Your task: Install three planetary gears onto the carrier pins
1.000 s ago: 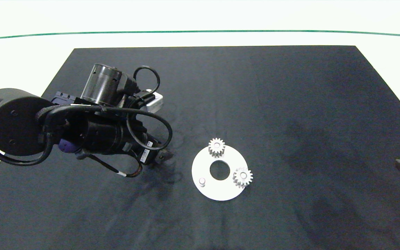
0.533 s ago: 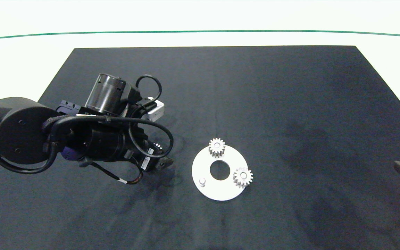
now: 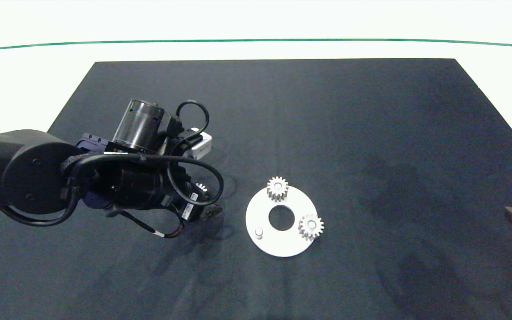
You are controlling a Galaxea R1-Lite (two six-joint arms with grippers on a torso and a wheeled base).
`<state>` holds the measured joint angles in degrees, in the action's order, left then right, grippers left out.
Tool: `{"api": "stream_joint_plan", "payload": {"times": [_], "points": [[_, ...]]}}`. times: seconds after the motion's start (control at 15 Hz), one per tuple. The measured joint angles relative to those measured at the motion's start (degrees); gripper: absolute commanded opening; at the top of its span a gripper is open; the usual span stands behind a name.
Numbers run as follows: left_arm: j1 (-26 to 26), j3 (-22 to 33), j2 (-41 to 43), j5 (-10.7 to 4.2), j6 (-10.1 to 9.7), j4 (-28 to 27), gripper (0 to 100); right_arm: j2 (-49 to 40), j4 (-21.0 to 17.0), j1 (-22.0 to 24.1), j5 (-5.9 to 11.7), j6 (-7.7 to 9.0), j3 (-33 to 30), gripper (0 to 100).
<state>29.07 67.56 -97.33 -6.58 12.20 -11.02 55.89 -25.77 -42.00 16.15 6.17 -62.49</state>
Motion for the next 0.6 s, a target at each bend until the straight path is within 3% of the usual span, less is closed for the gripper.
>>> {"api": "stream_joint_plan", "payload": {"times": [0.4, 0.6], "points": [[0.5, 0.2, -1.1, -0.3, 0.39, 0.8, 100, -0.2, 0.0, 0.0, 0.0, 0.0, 0.0, 100], [0.6, 0.1, -1.2, -0.33, 0.39, 0.8, 95, -0.2, 0.0, 0.0, 0.0, 0.0, 0.0, 100]]}}
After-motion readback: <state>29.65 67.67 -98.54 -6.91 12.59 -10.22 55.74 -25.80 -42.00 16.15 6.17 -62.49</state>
